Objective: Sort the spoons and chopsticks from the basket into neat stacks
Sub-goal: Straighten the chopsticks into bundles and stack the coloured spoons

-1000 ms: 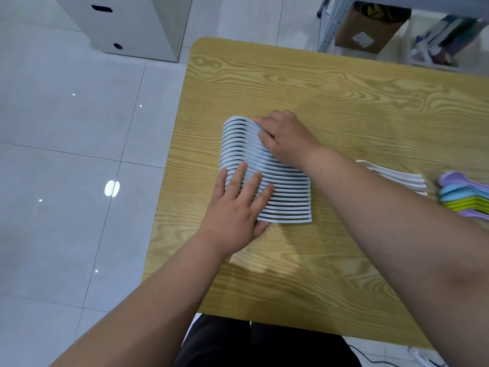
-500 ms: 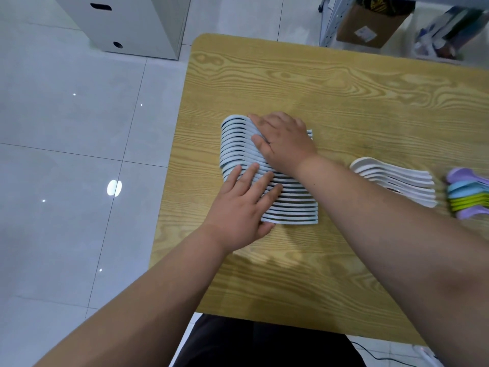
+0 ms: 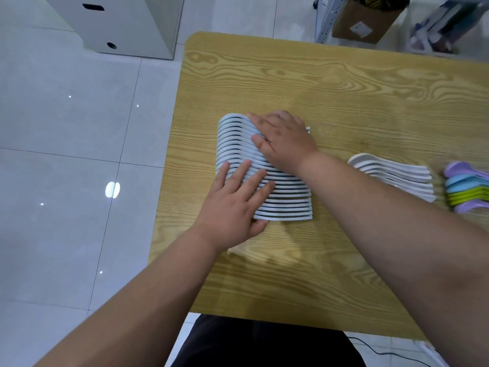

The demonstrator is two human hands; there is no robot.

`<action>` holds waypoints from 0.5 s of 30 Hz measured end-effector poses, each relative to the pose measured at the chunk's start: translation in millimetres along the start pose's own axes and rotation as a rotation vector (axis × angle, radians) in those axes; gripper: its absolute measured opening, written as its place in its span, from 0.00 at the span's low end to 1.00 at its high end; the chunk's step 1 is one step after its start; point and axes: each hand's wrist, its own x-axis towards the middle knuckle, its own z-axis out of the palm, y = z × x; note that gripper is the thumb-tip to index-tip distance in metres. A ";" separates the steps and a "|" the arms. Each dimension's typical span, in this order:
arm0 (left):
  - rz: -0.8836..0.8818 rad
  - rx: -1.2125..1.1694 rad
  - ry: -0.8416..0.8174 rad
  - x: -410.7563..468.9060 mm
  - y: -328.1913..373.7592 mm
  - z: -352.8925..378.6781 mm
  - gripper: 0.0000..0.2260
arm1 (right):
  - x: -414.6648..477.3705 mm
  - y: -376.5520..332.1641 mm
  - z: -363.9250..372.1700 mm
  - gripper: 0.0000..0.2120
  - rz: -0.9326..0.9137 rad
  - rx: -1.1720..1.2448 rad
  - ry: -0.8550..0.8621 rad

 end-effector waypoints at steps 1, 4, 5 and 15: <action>-0.011 0.003 -0.005 -1.1 -1.2 -0.6 0.32 | 0.9 1.8 0.1 0.28 -0.005 0.002 -0.001; -0.016 0.010 -0.018 -2.2 -0.5 -0.6 0.32 | 0.3 2.9 0.9 0.28 -0.013 -0.024 0.005; -0.017 0.015 -0.018 -2.6 0.3 -0.2 0.32 | -0.7 1.1 1.3 0.30 -0.012 -0.030 0.007; -0.030 0.011 -0.026 0.2 4.9 -0.8 0.33 | -2.8 -9.0 -1.4 0.32 0.005 0.002 0.021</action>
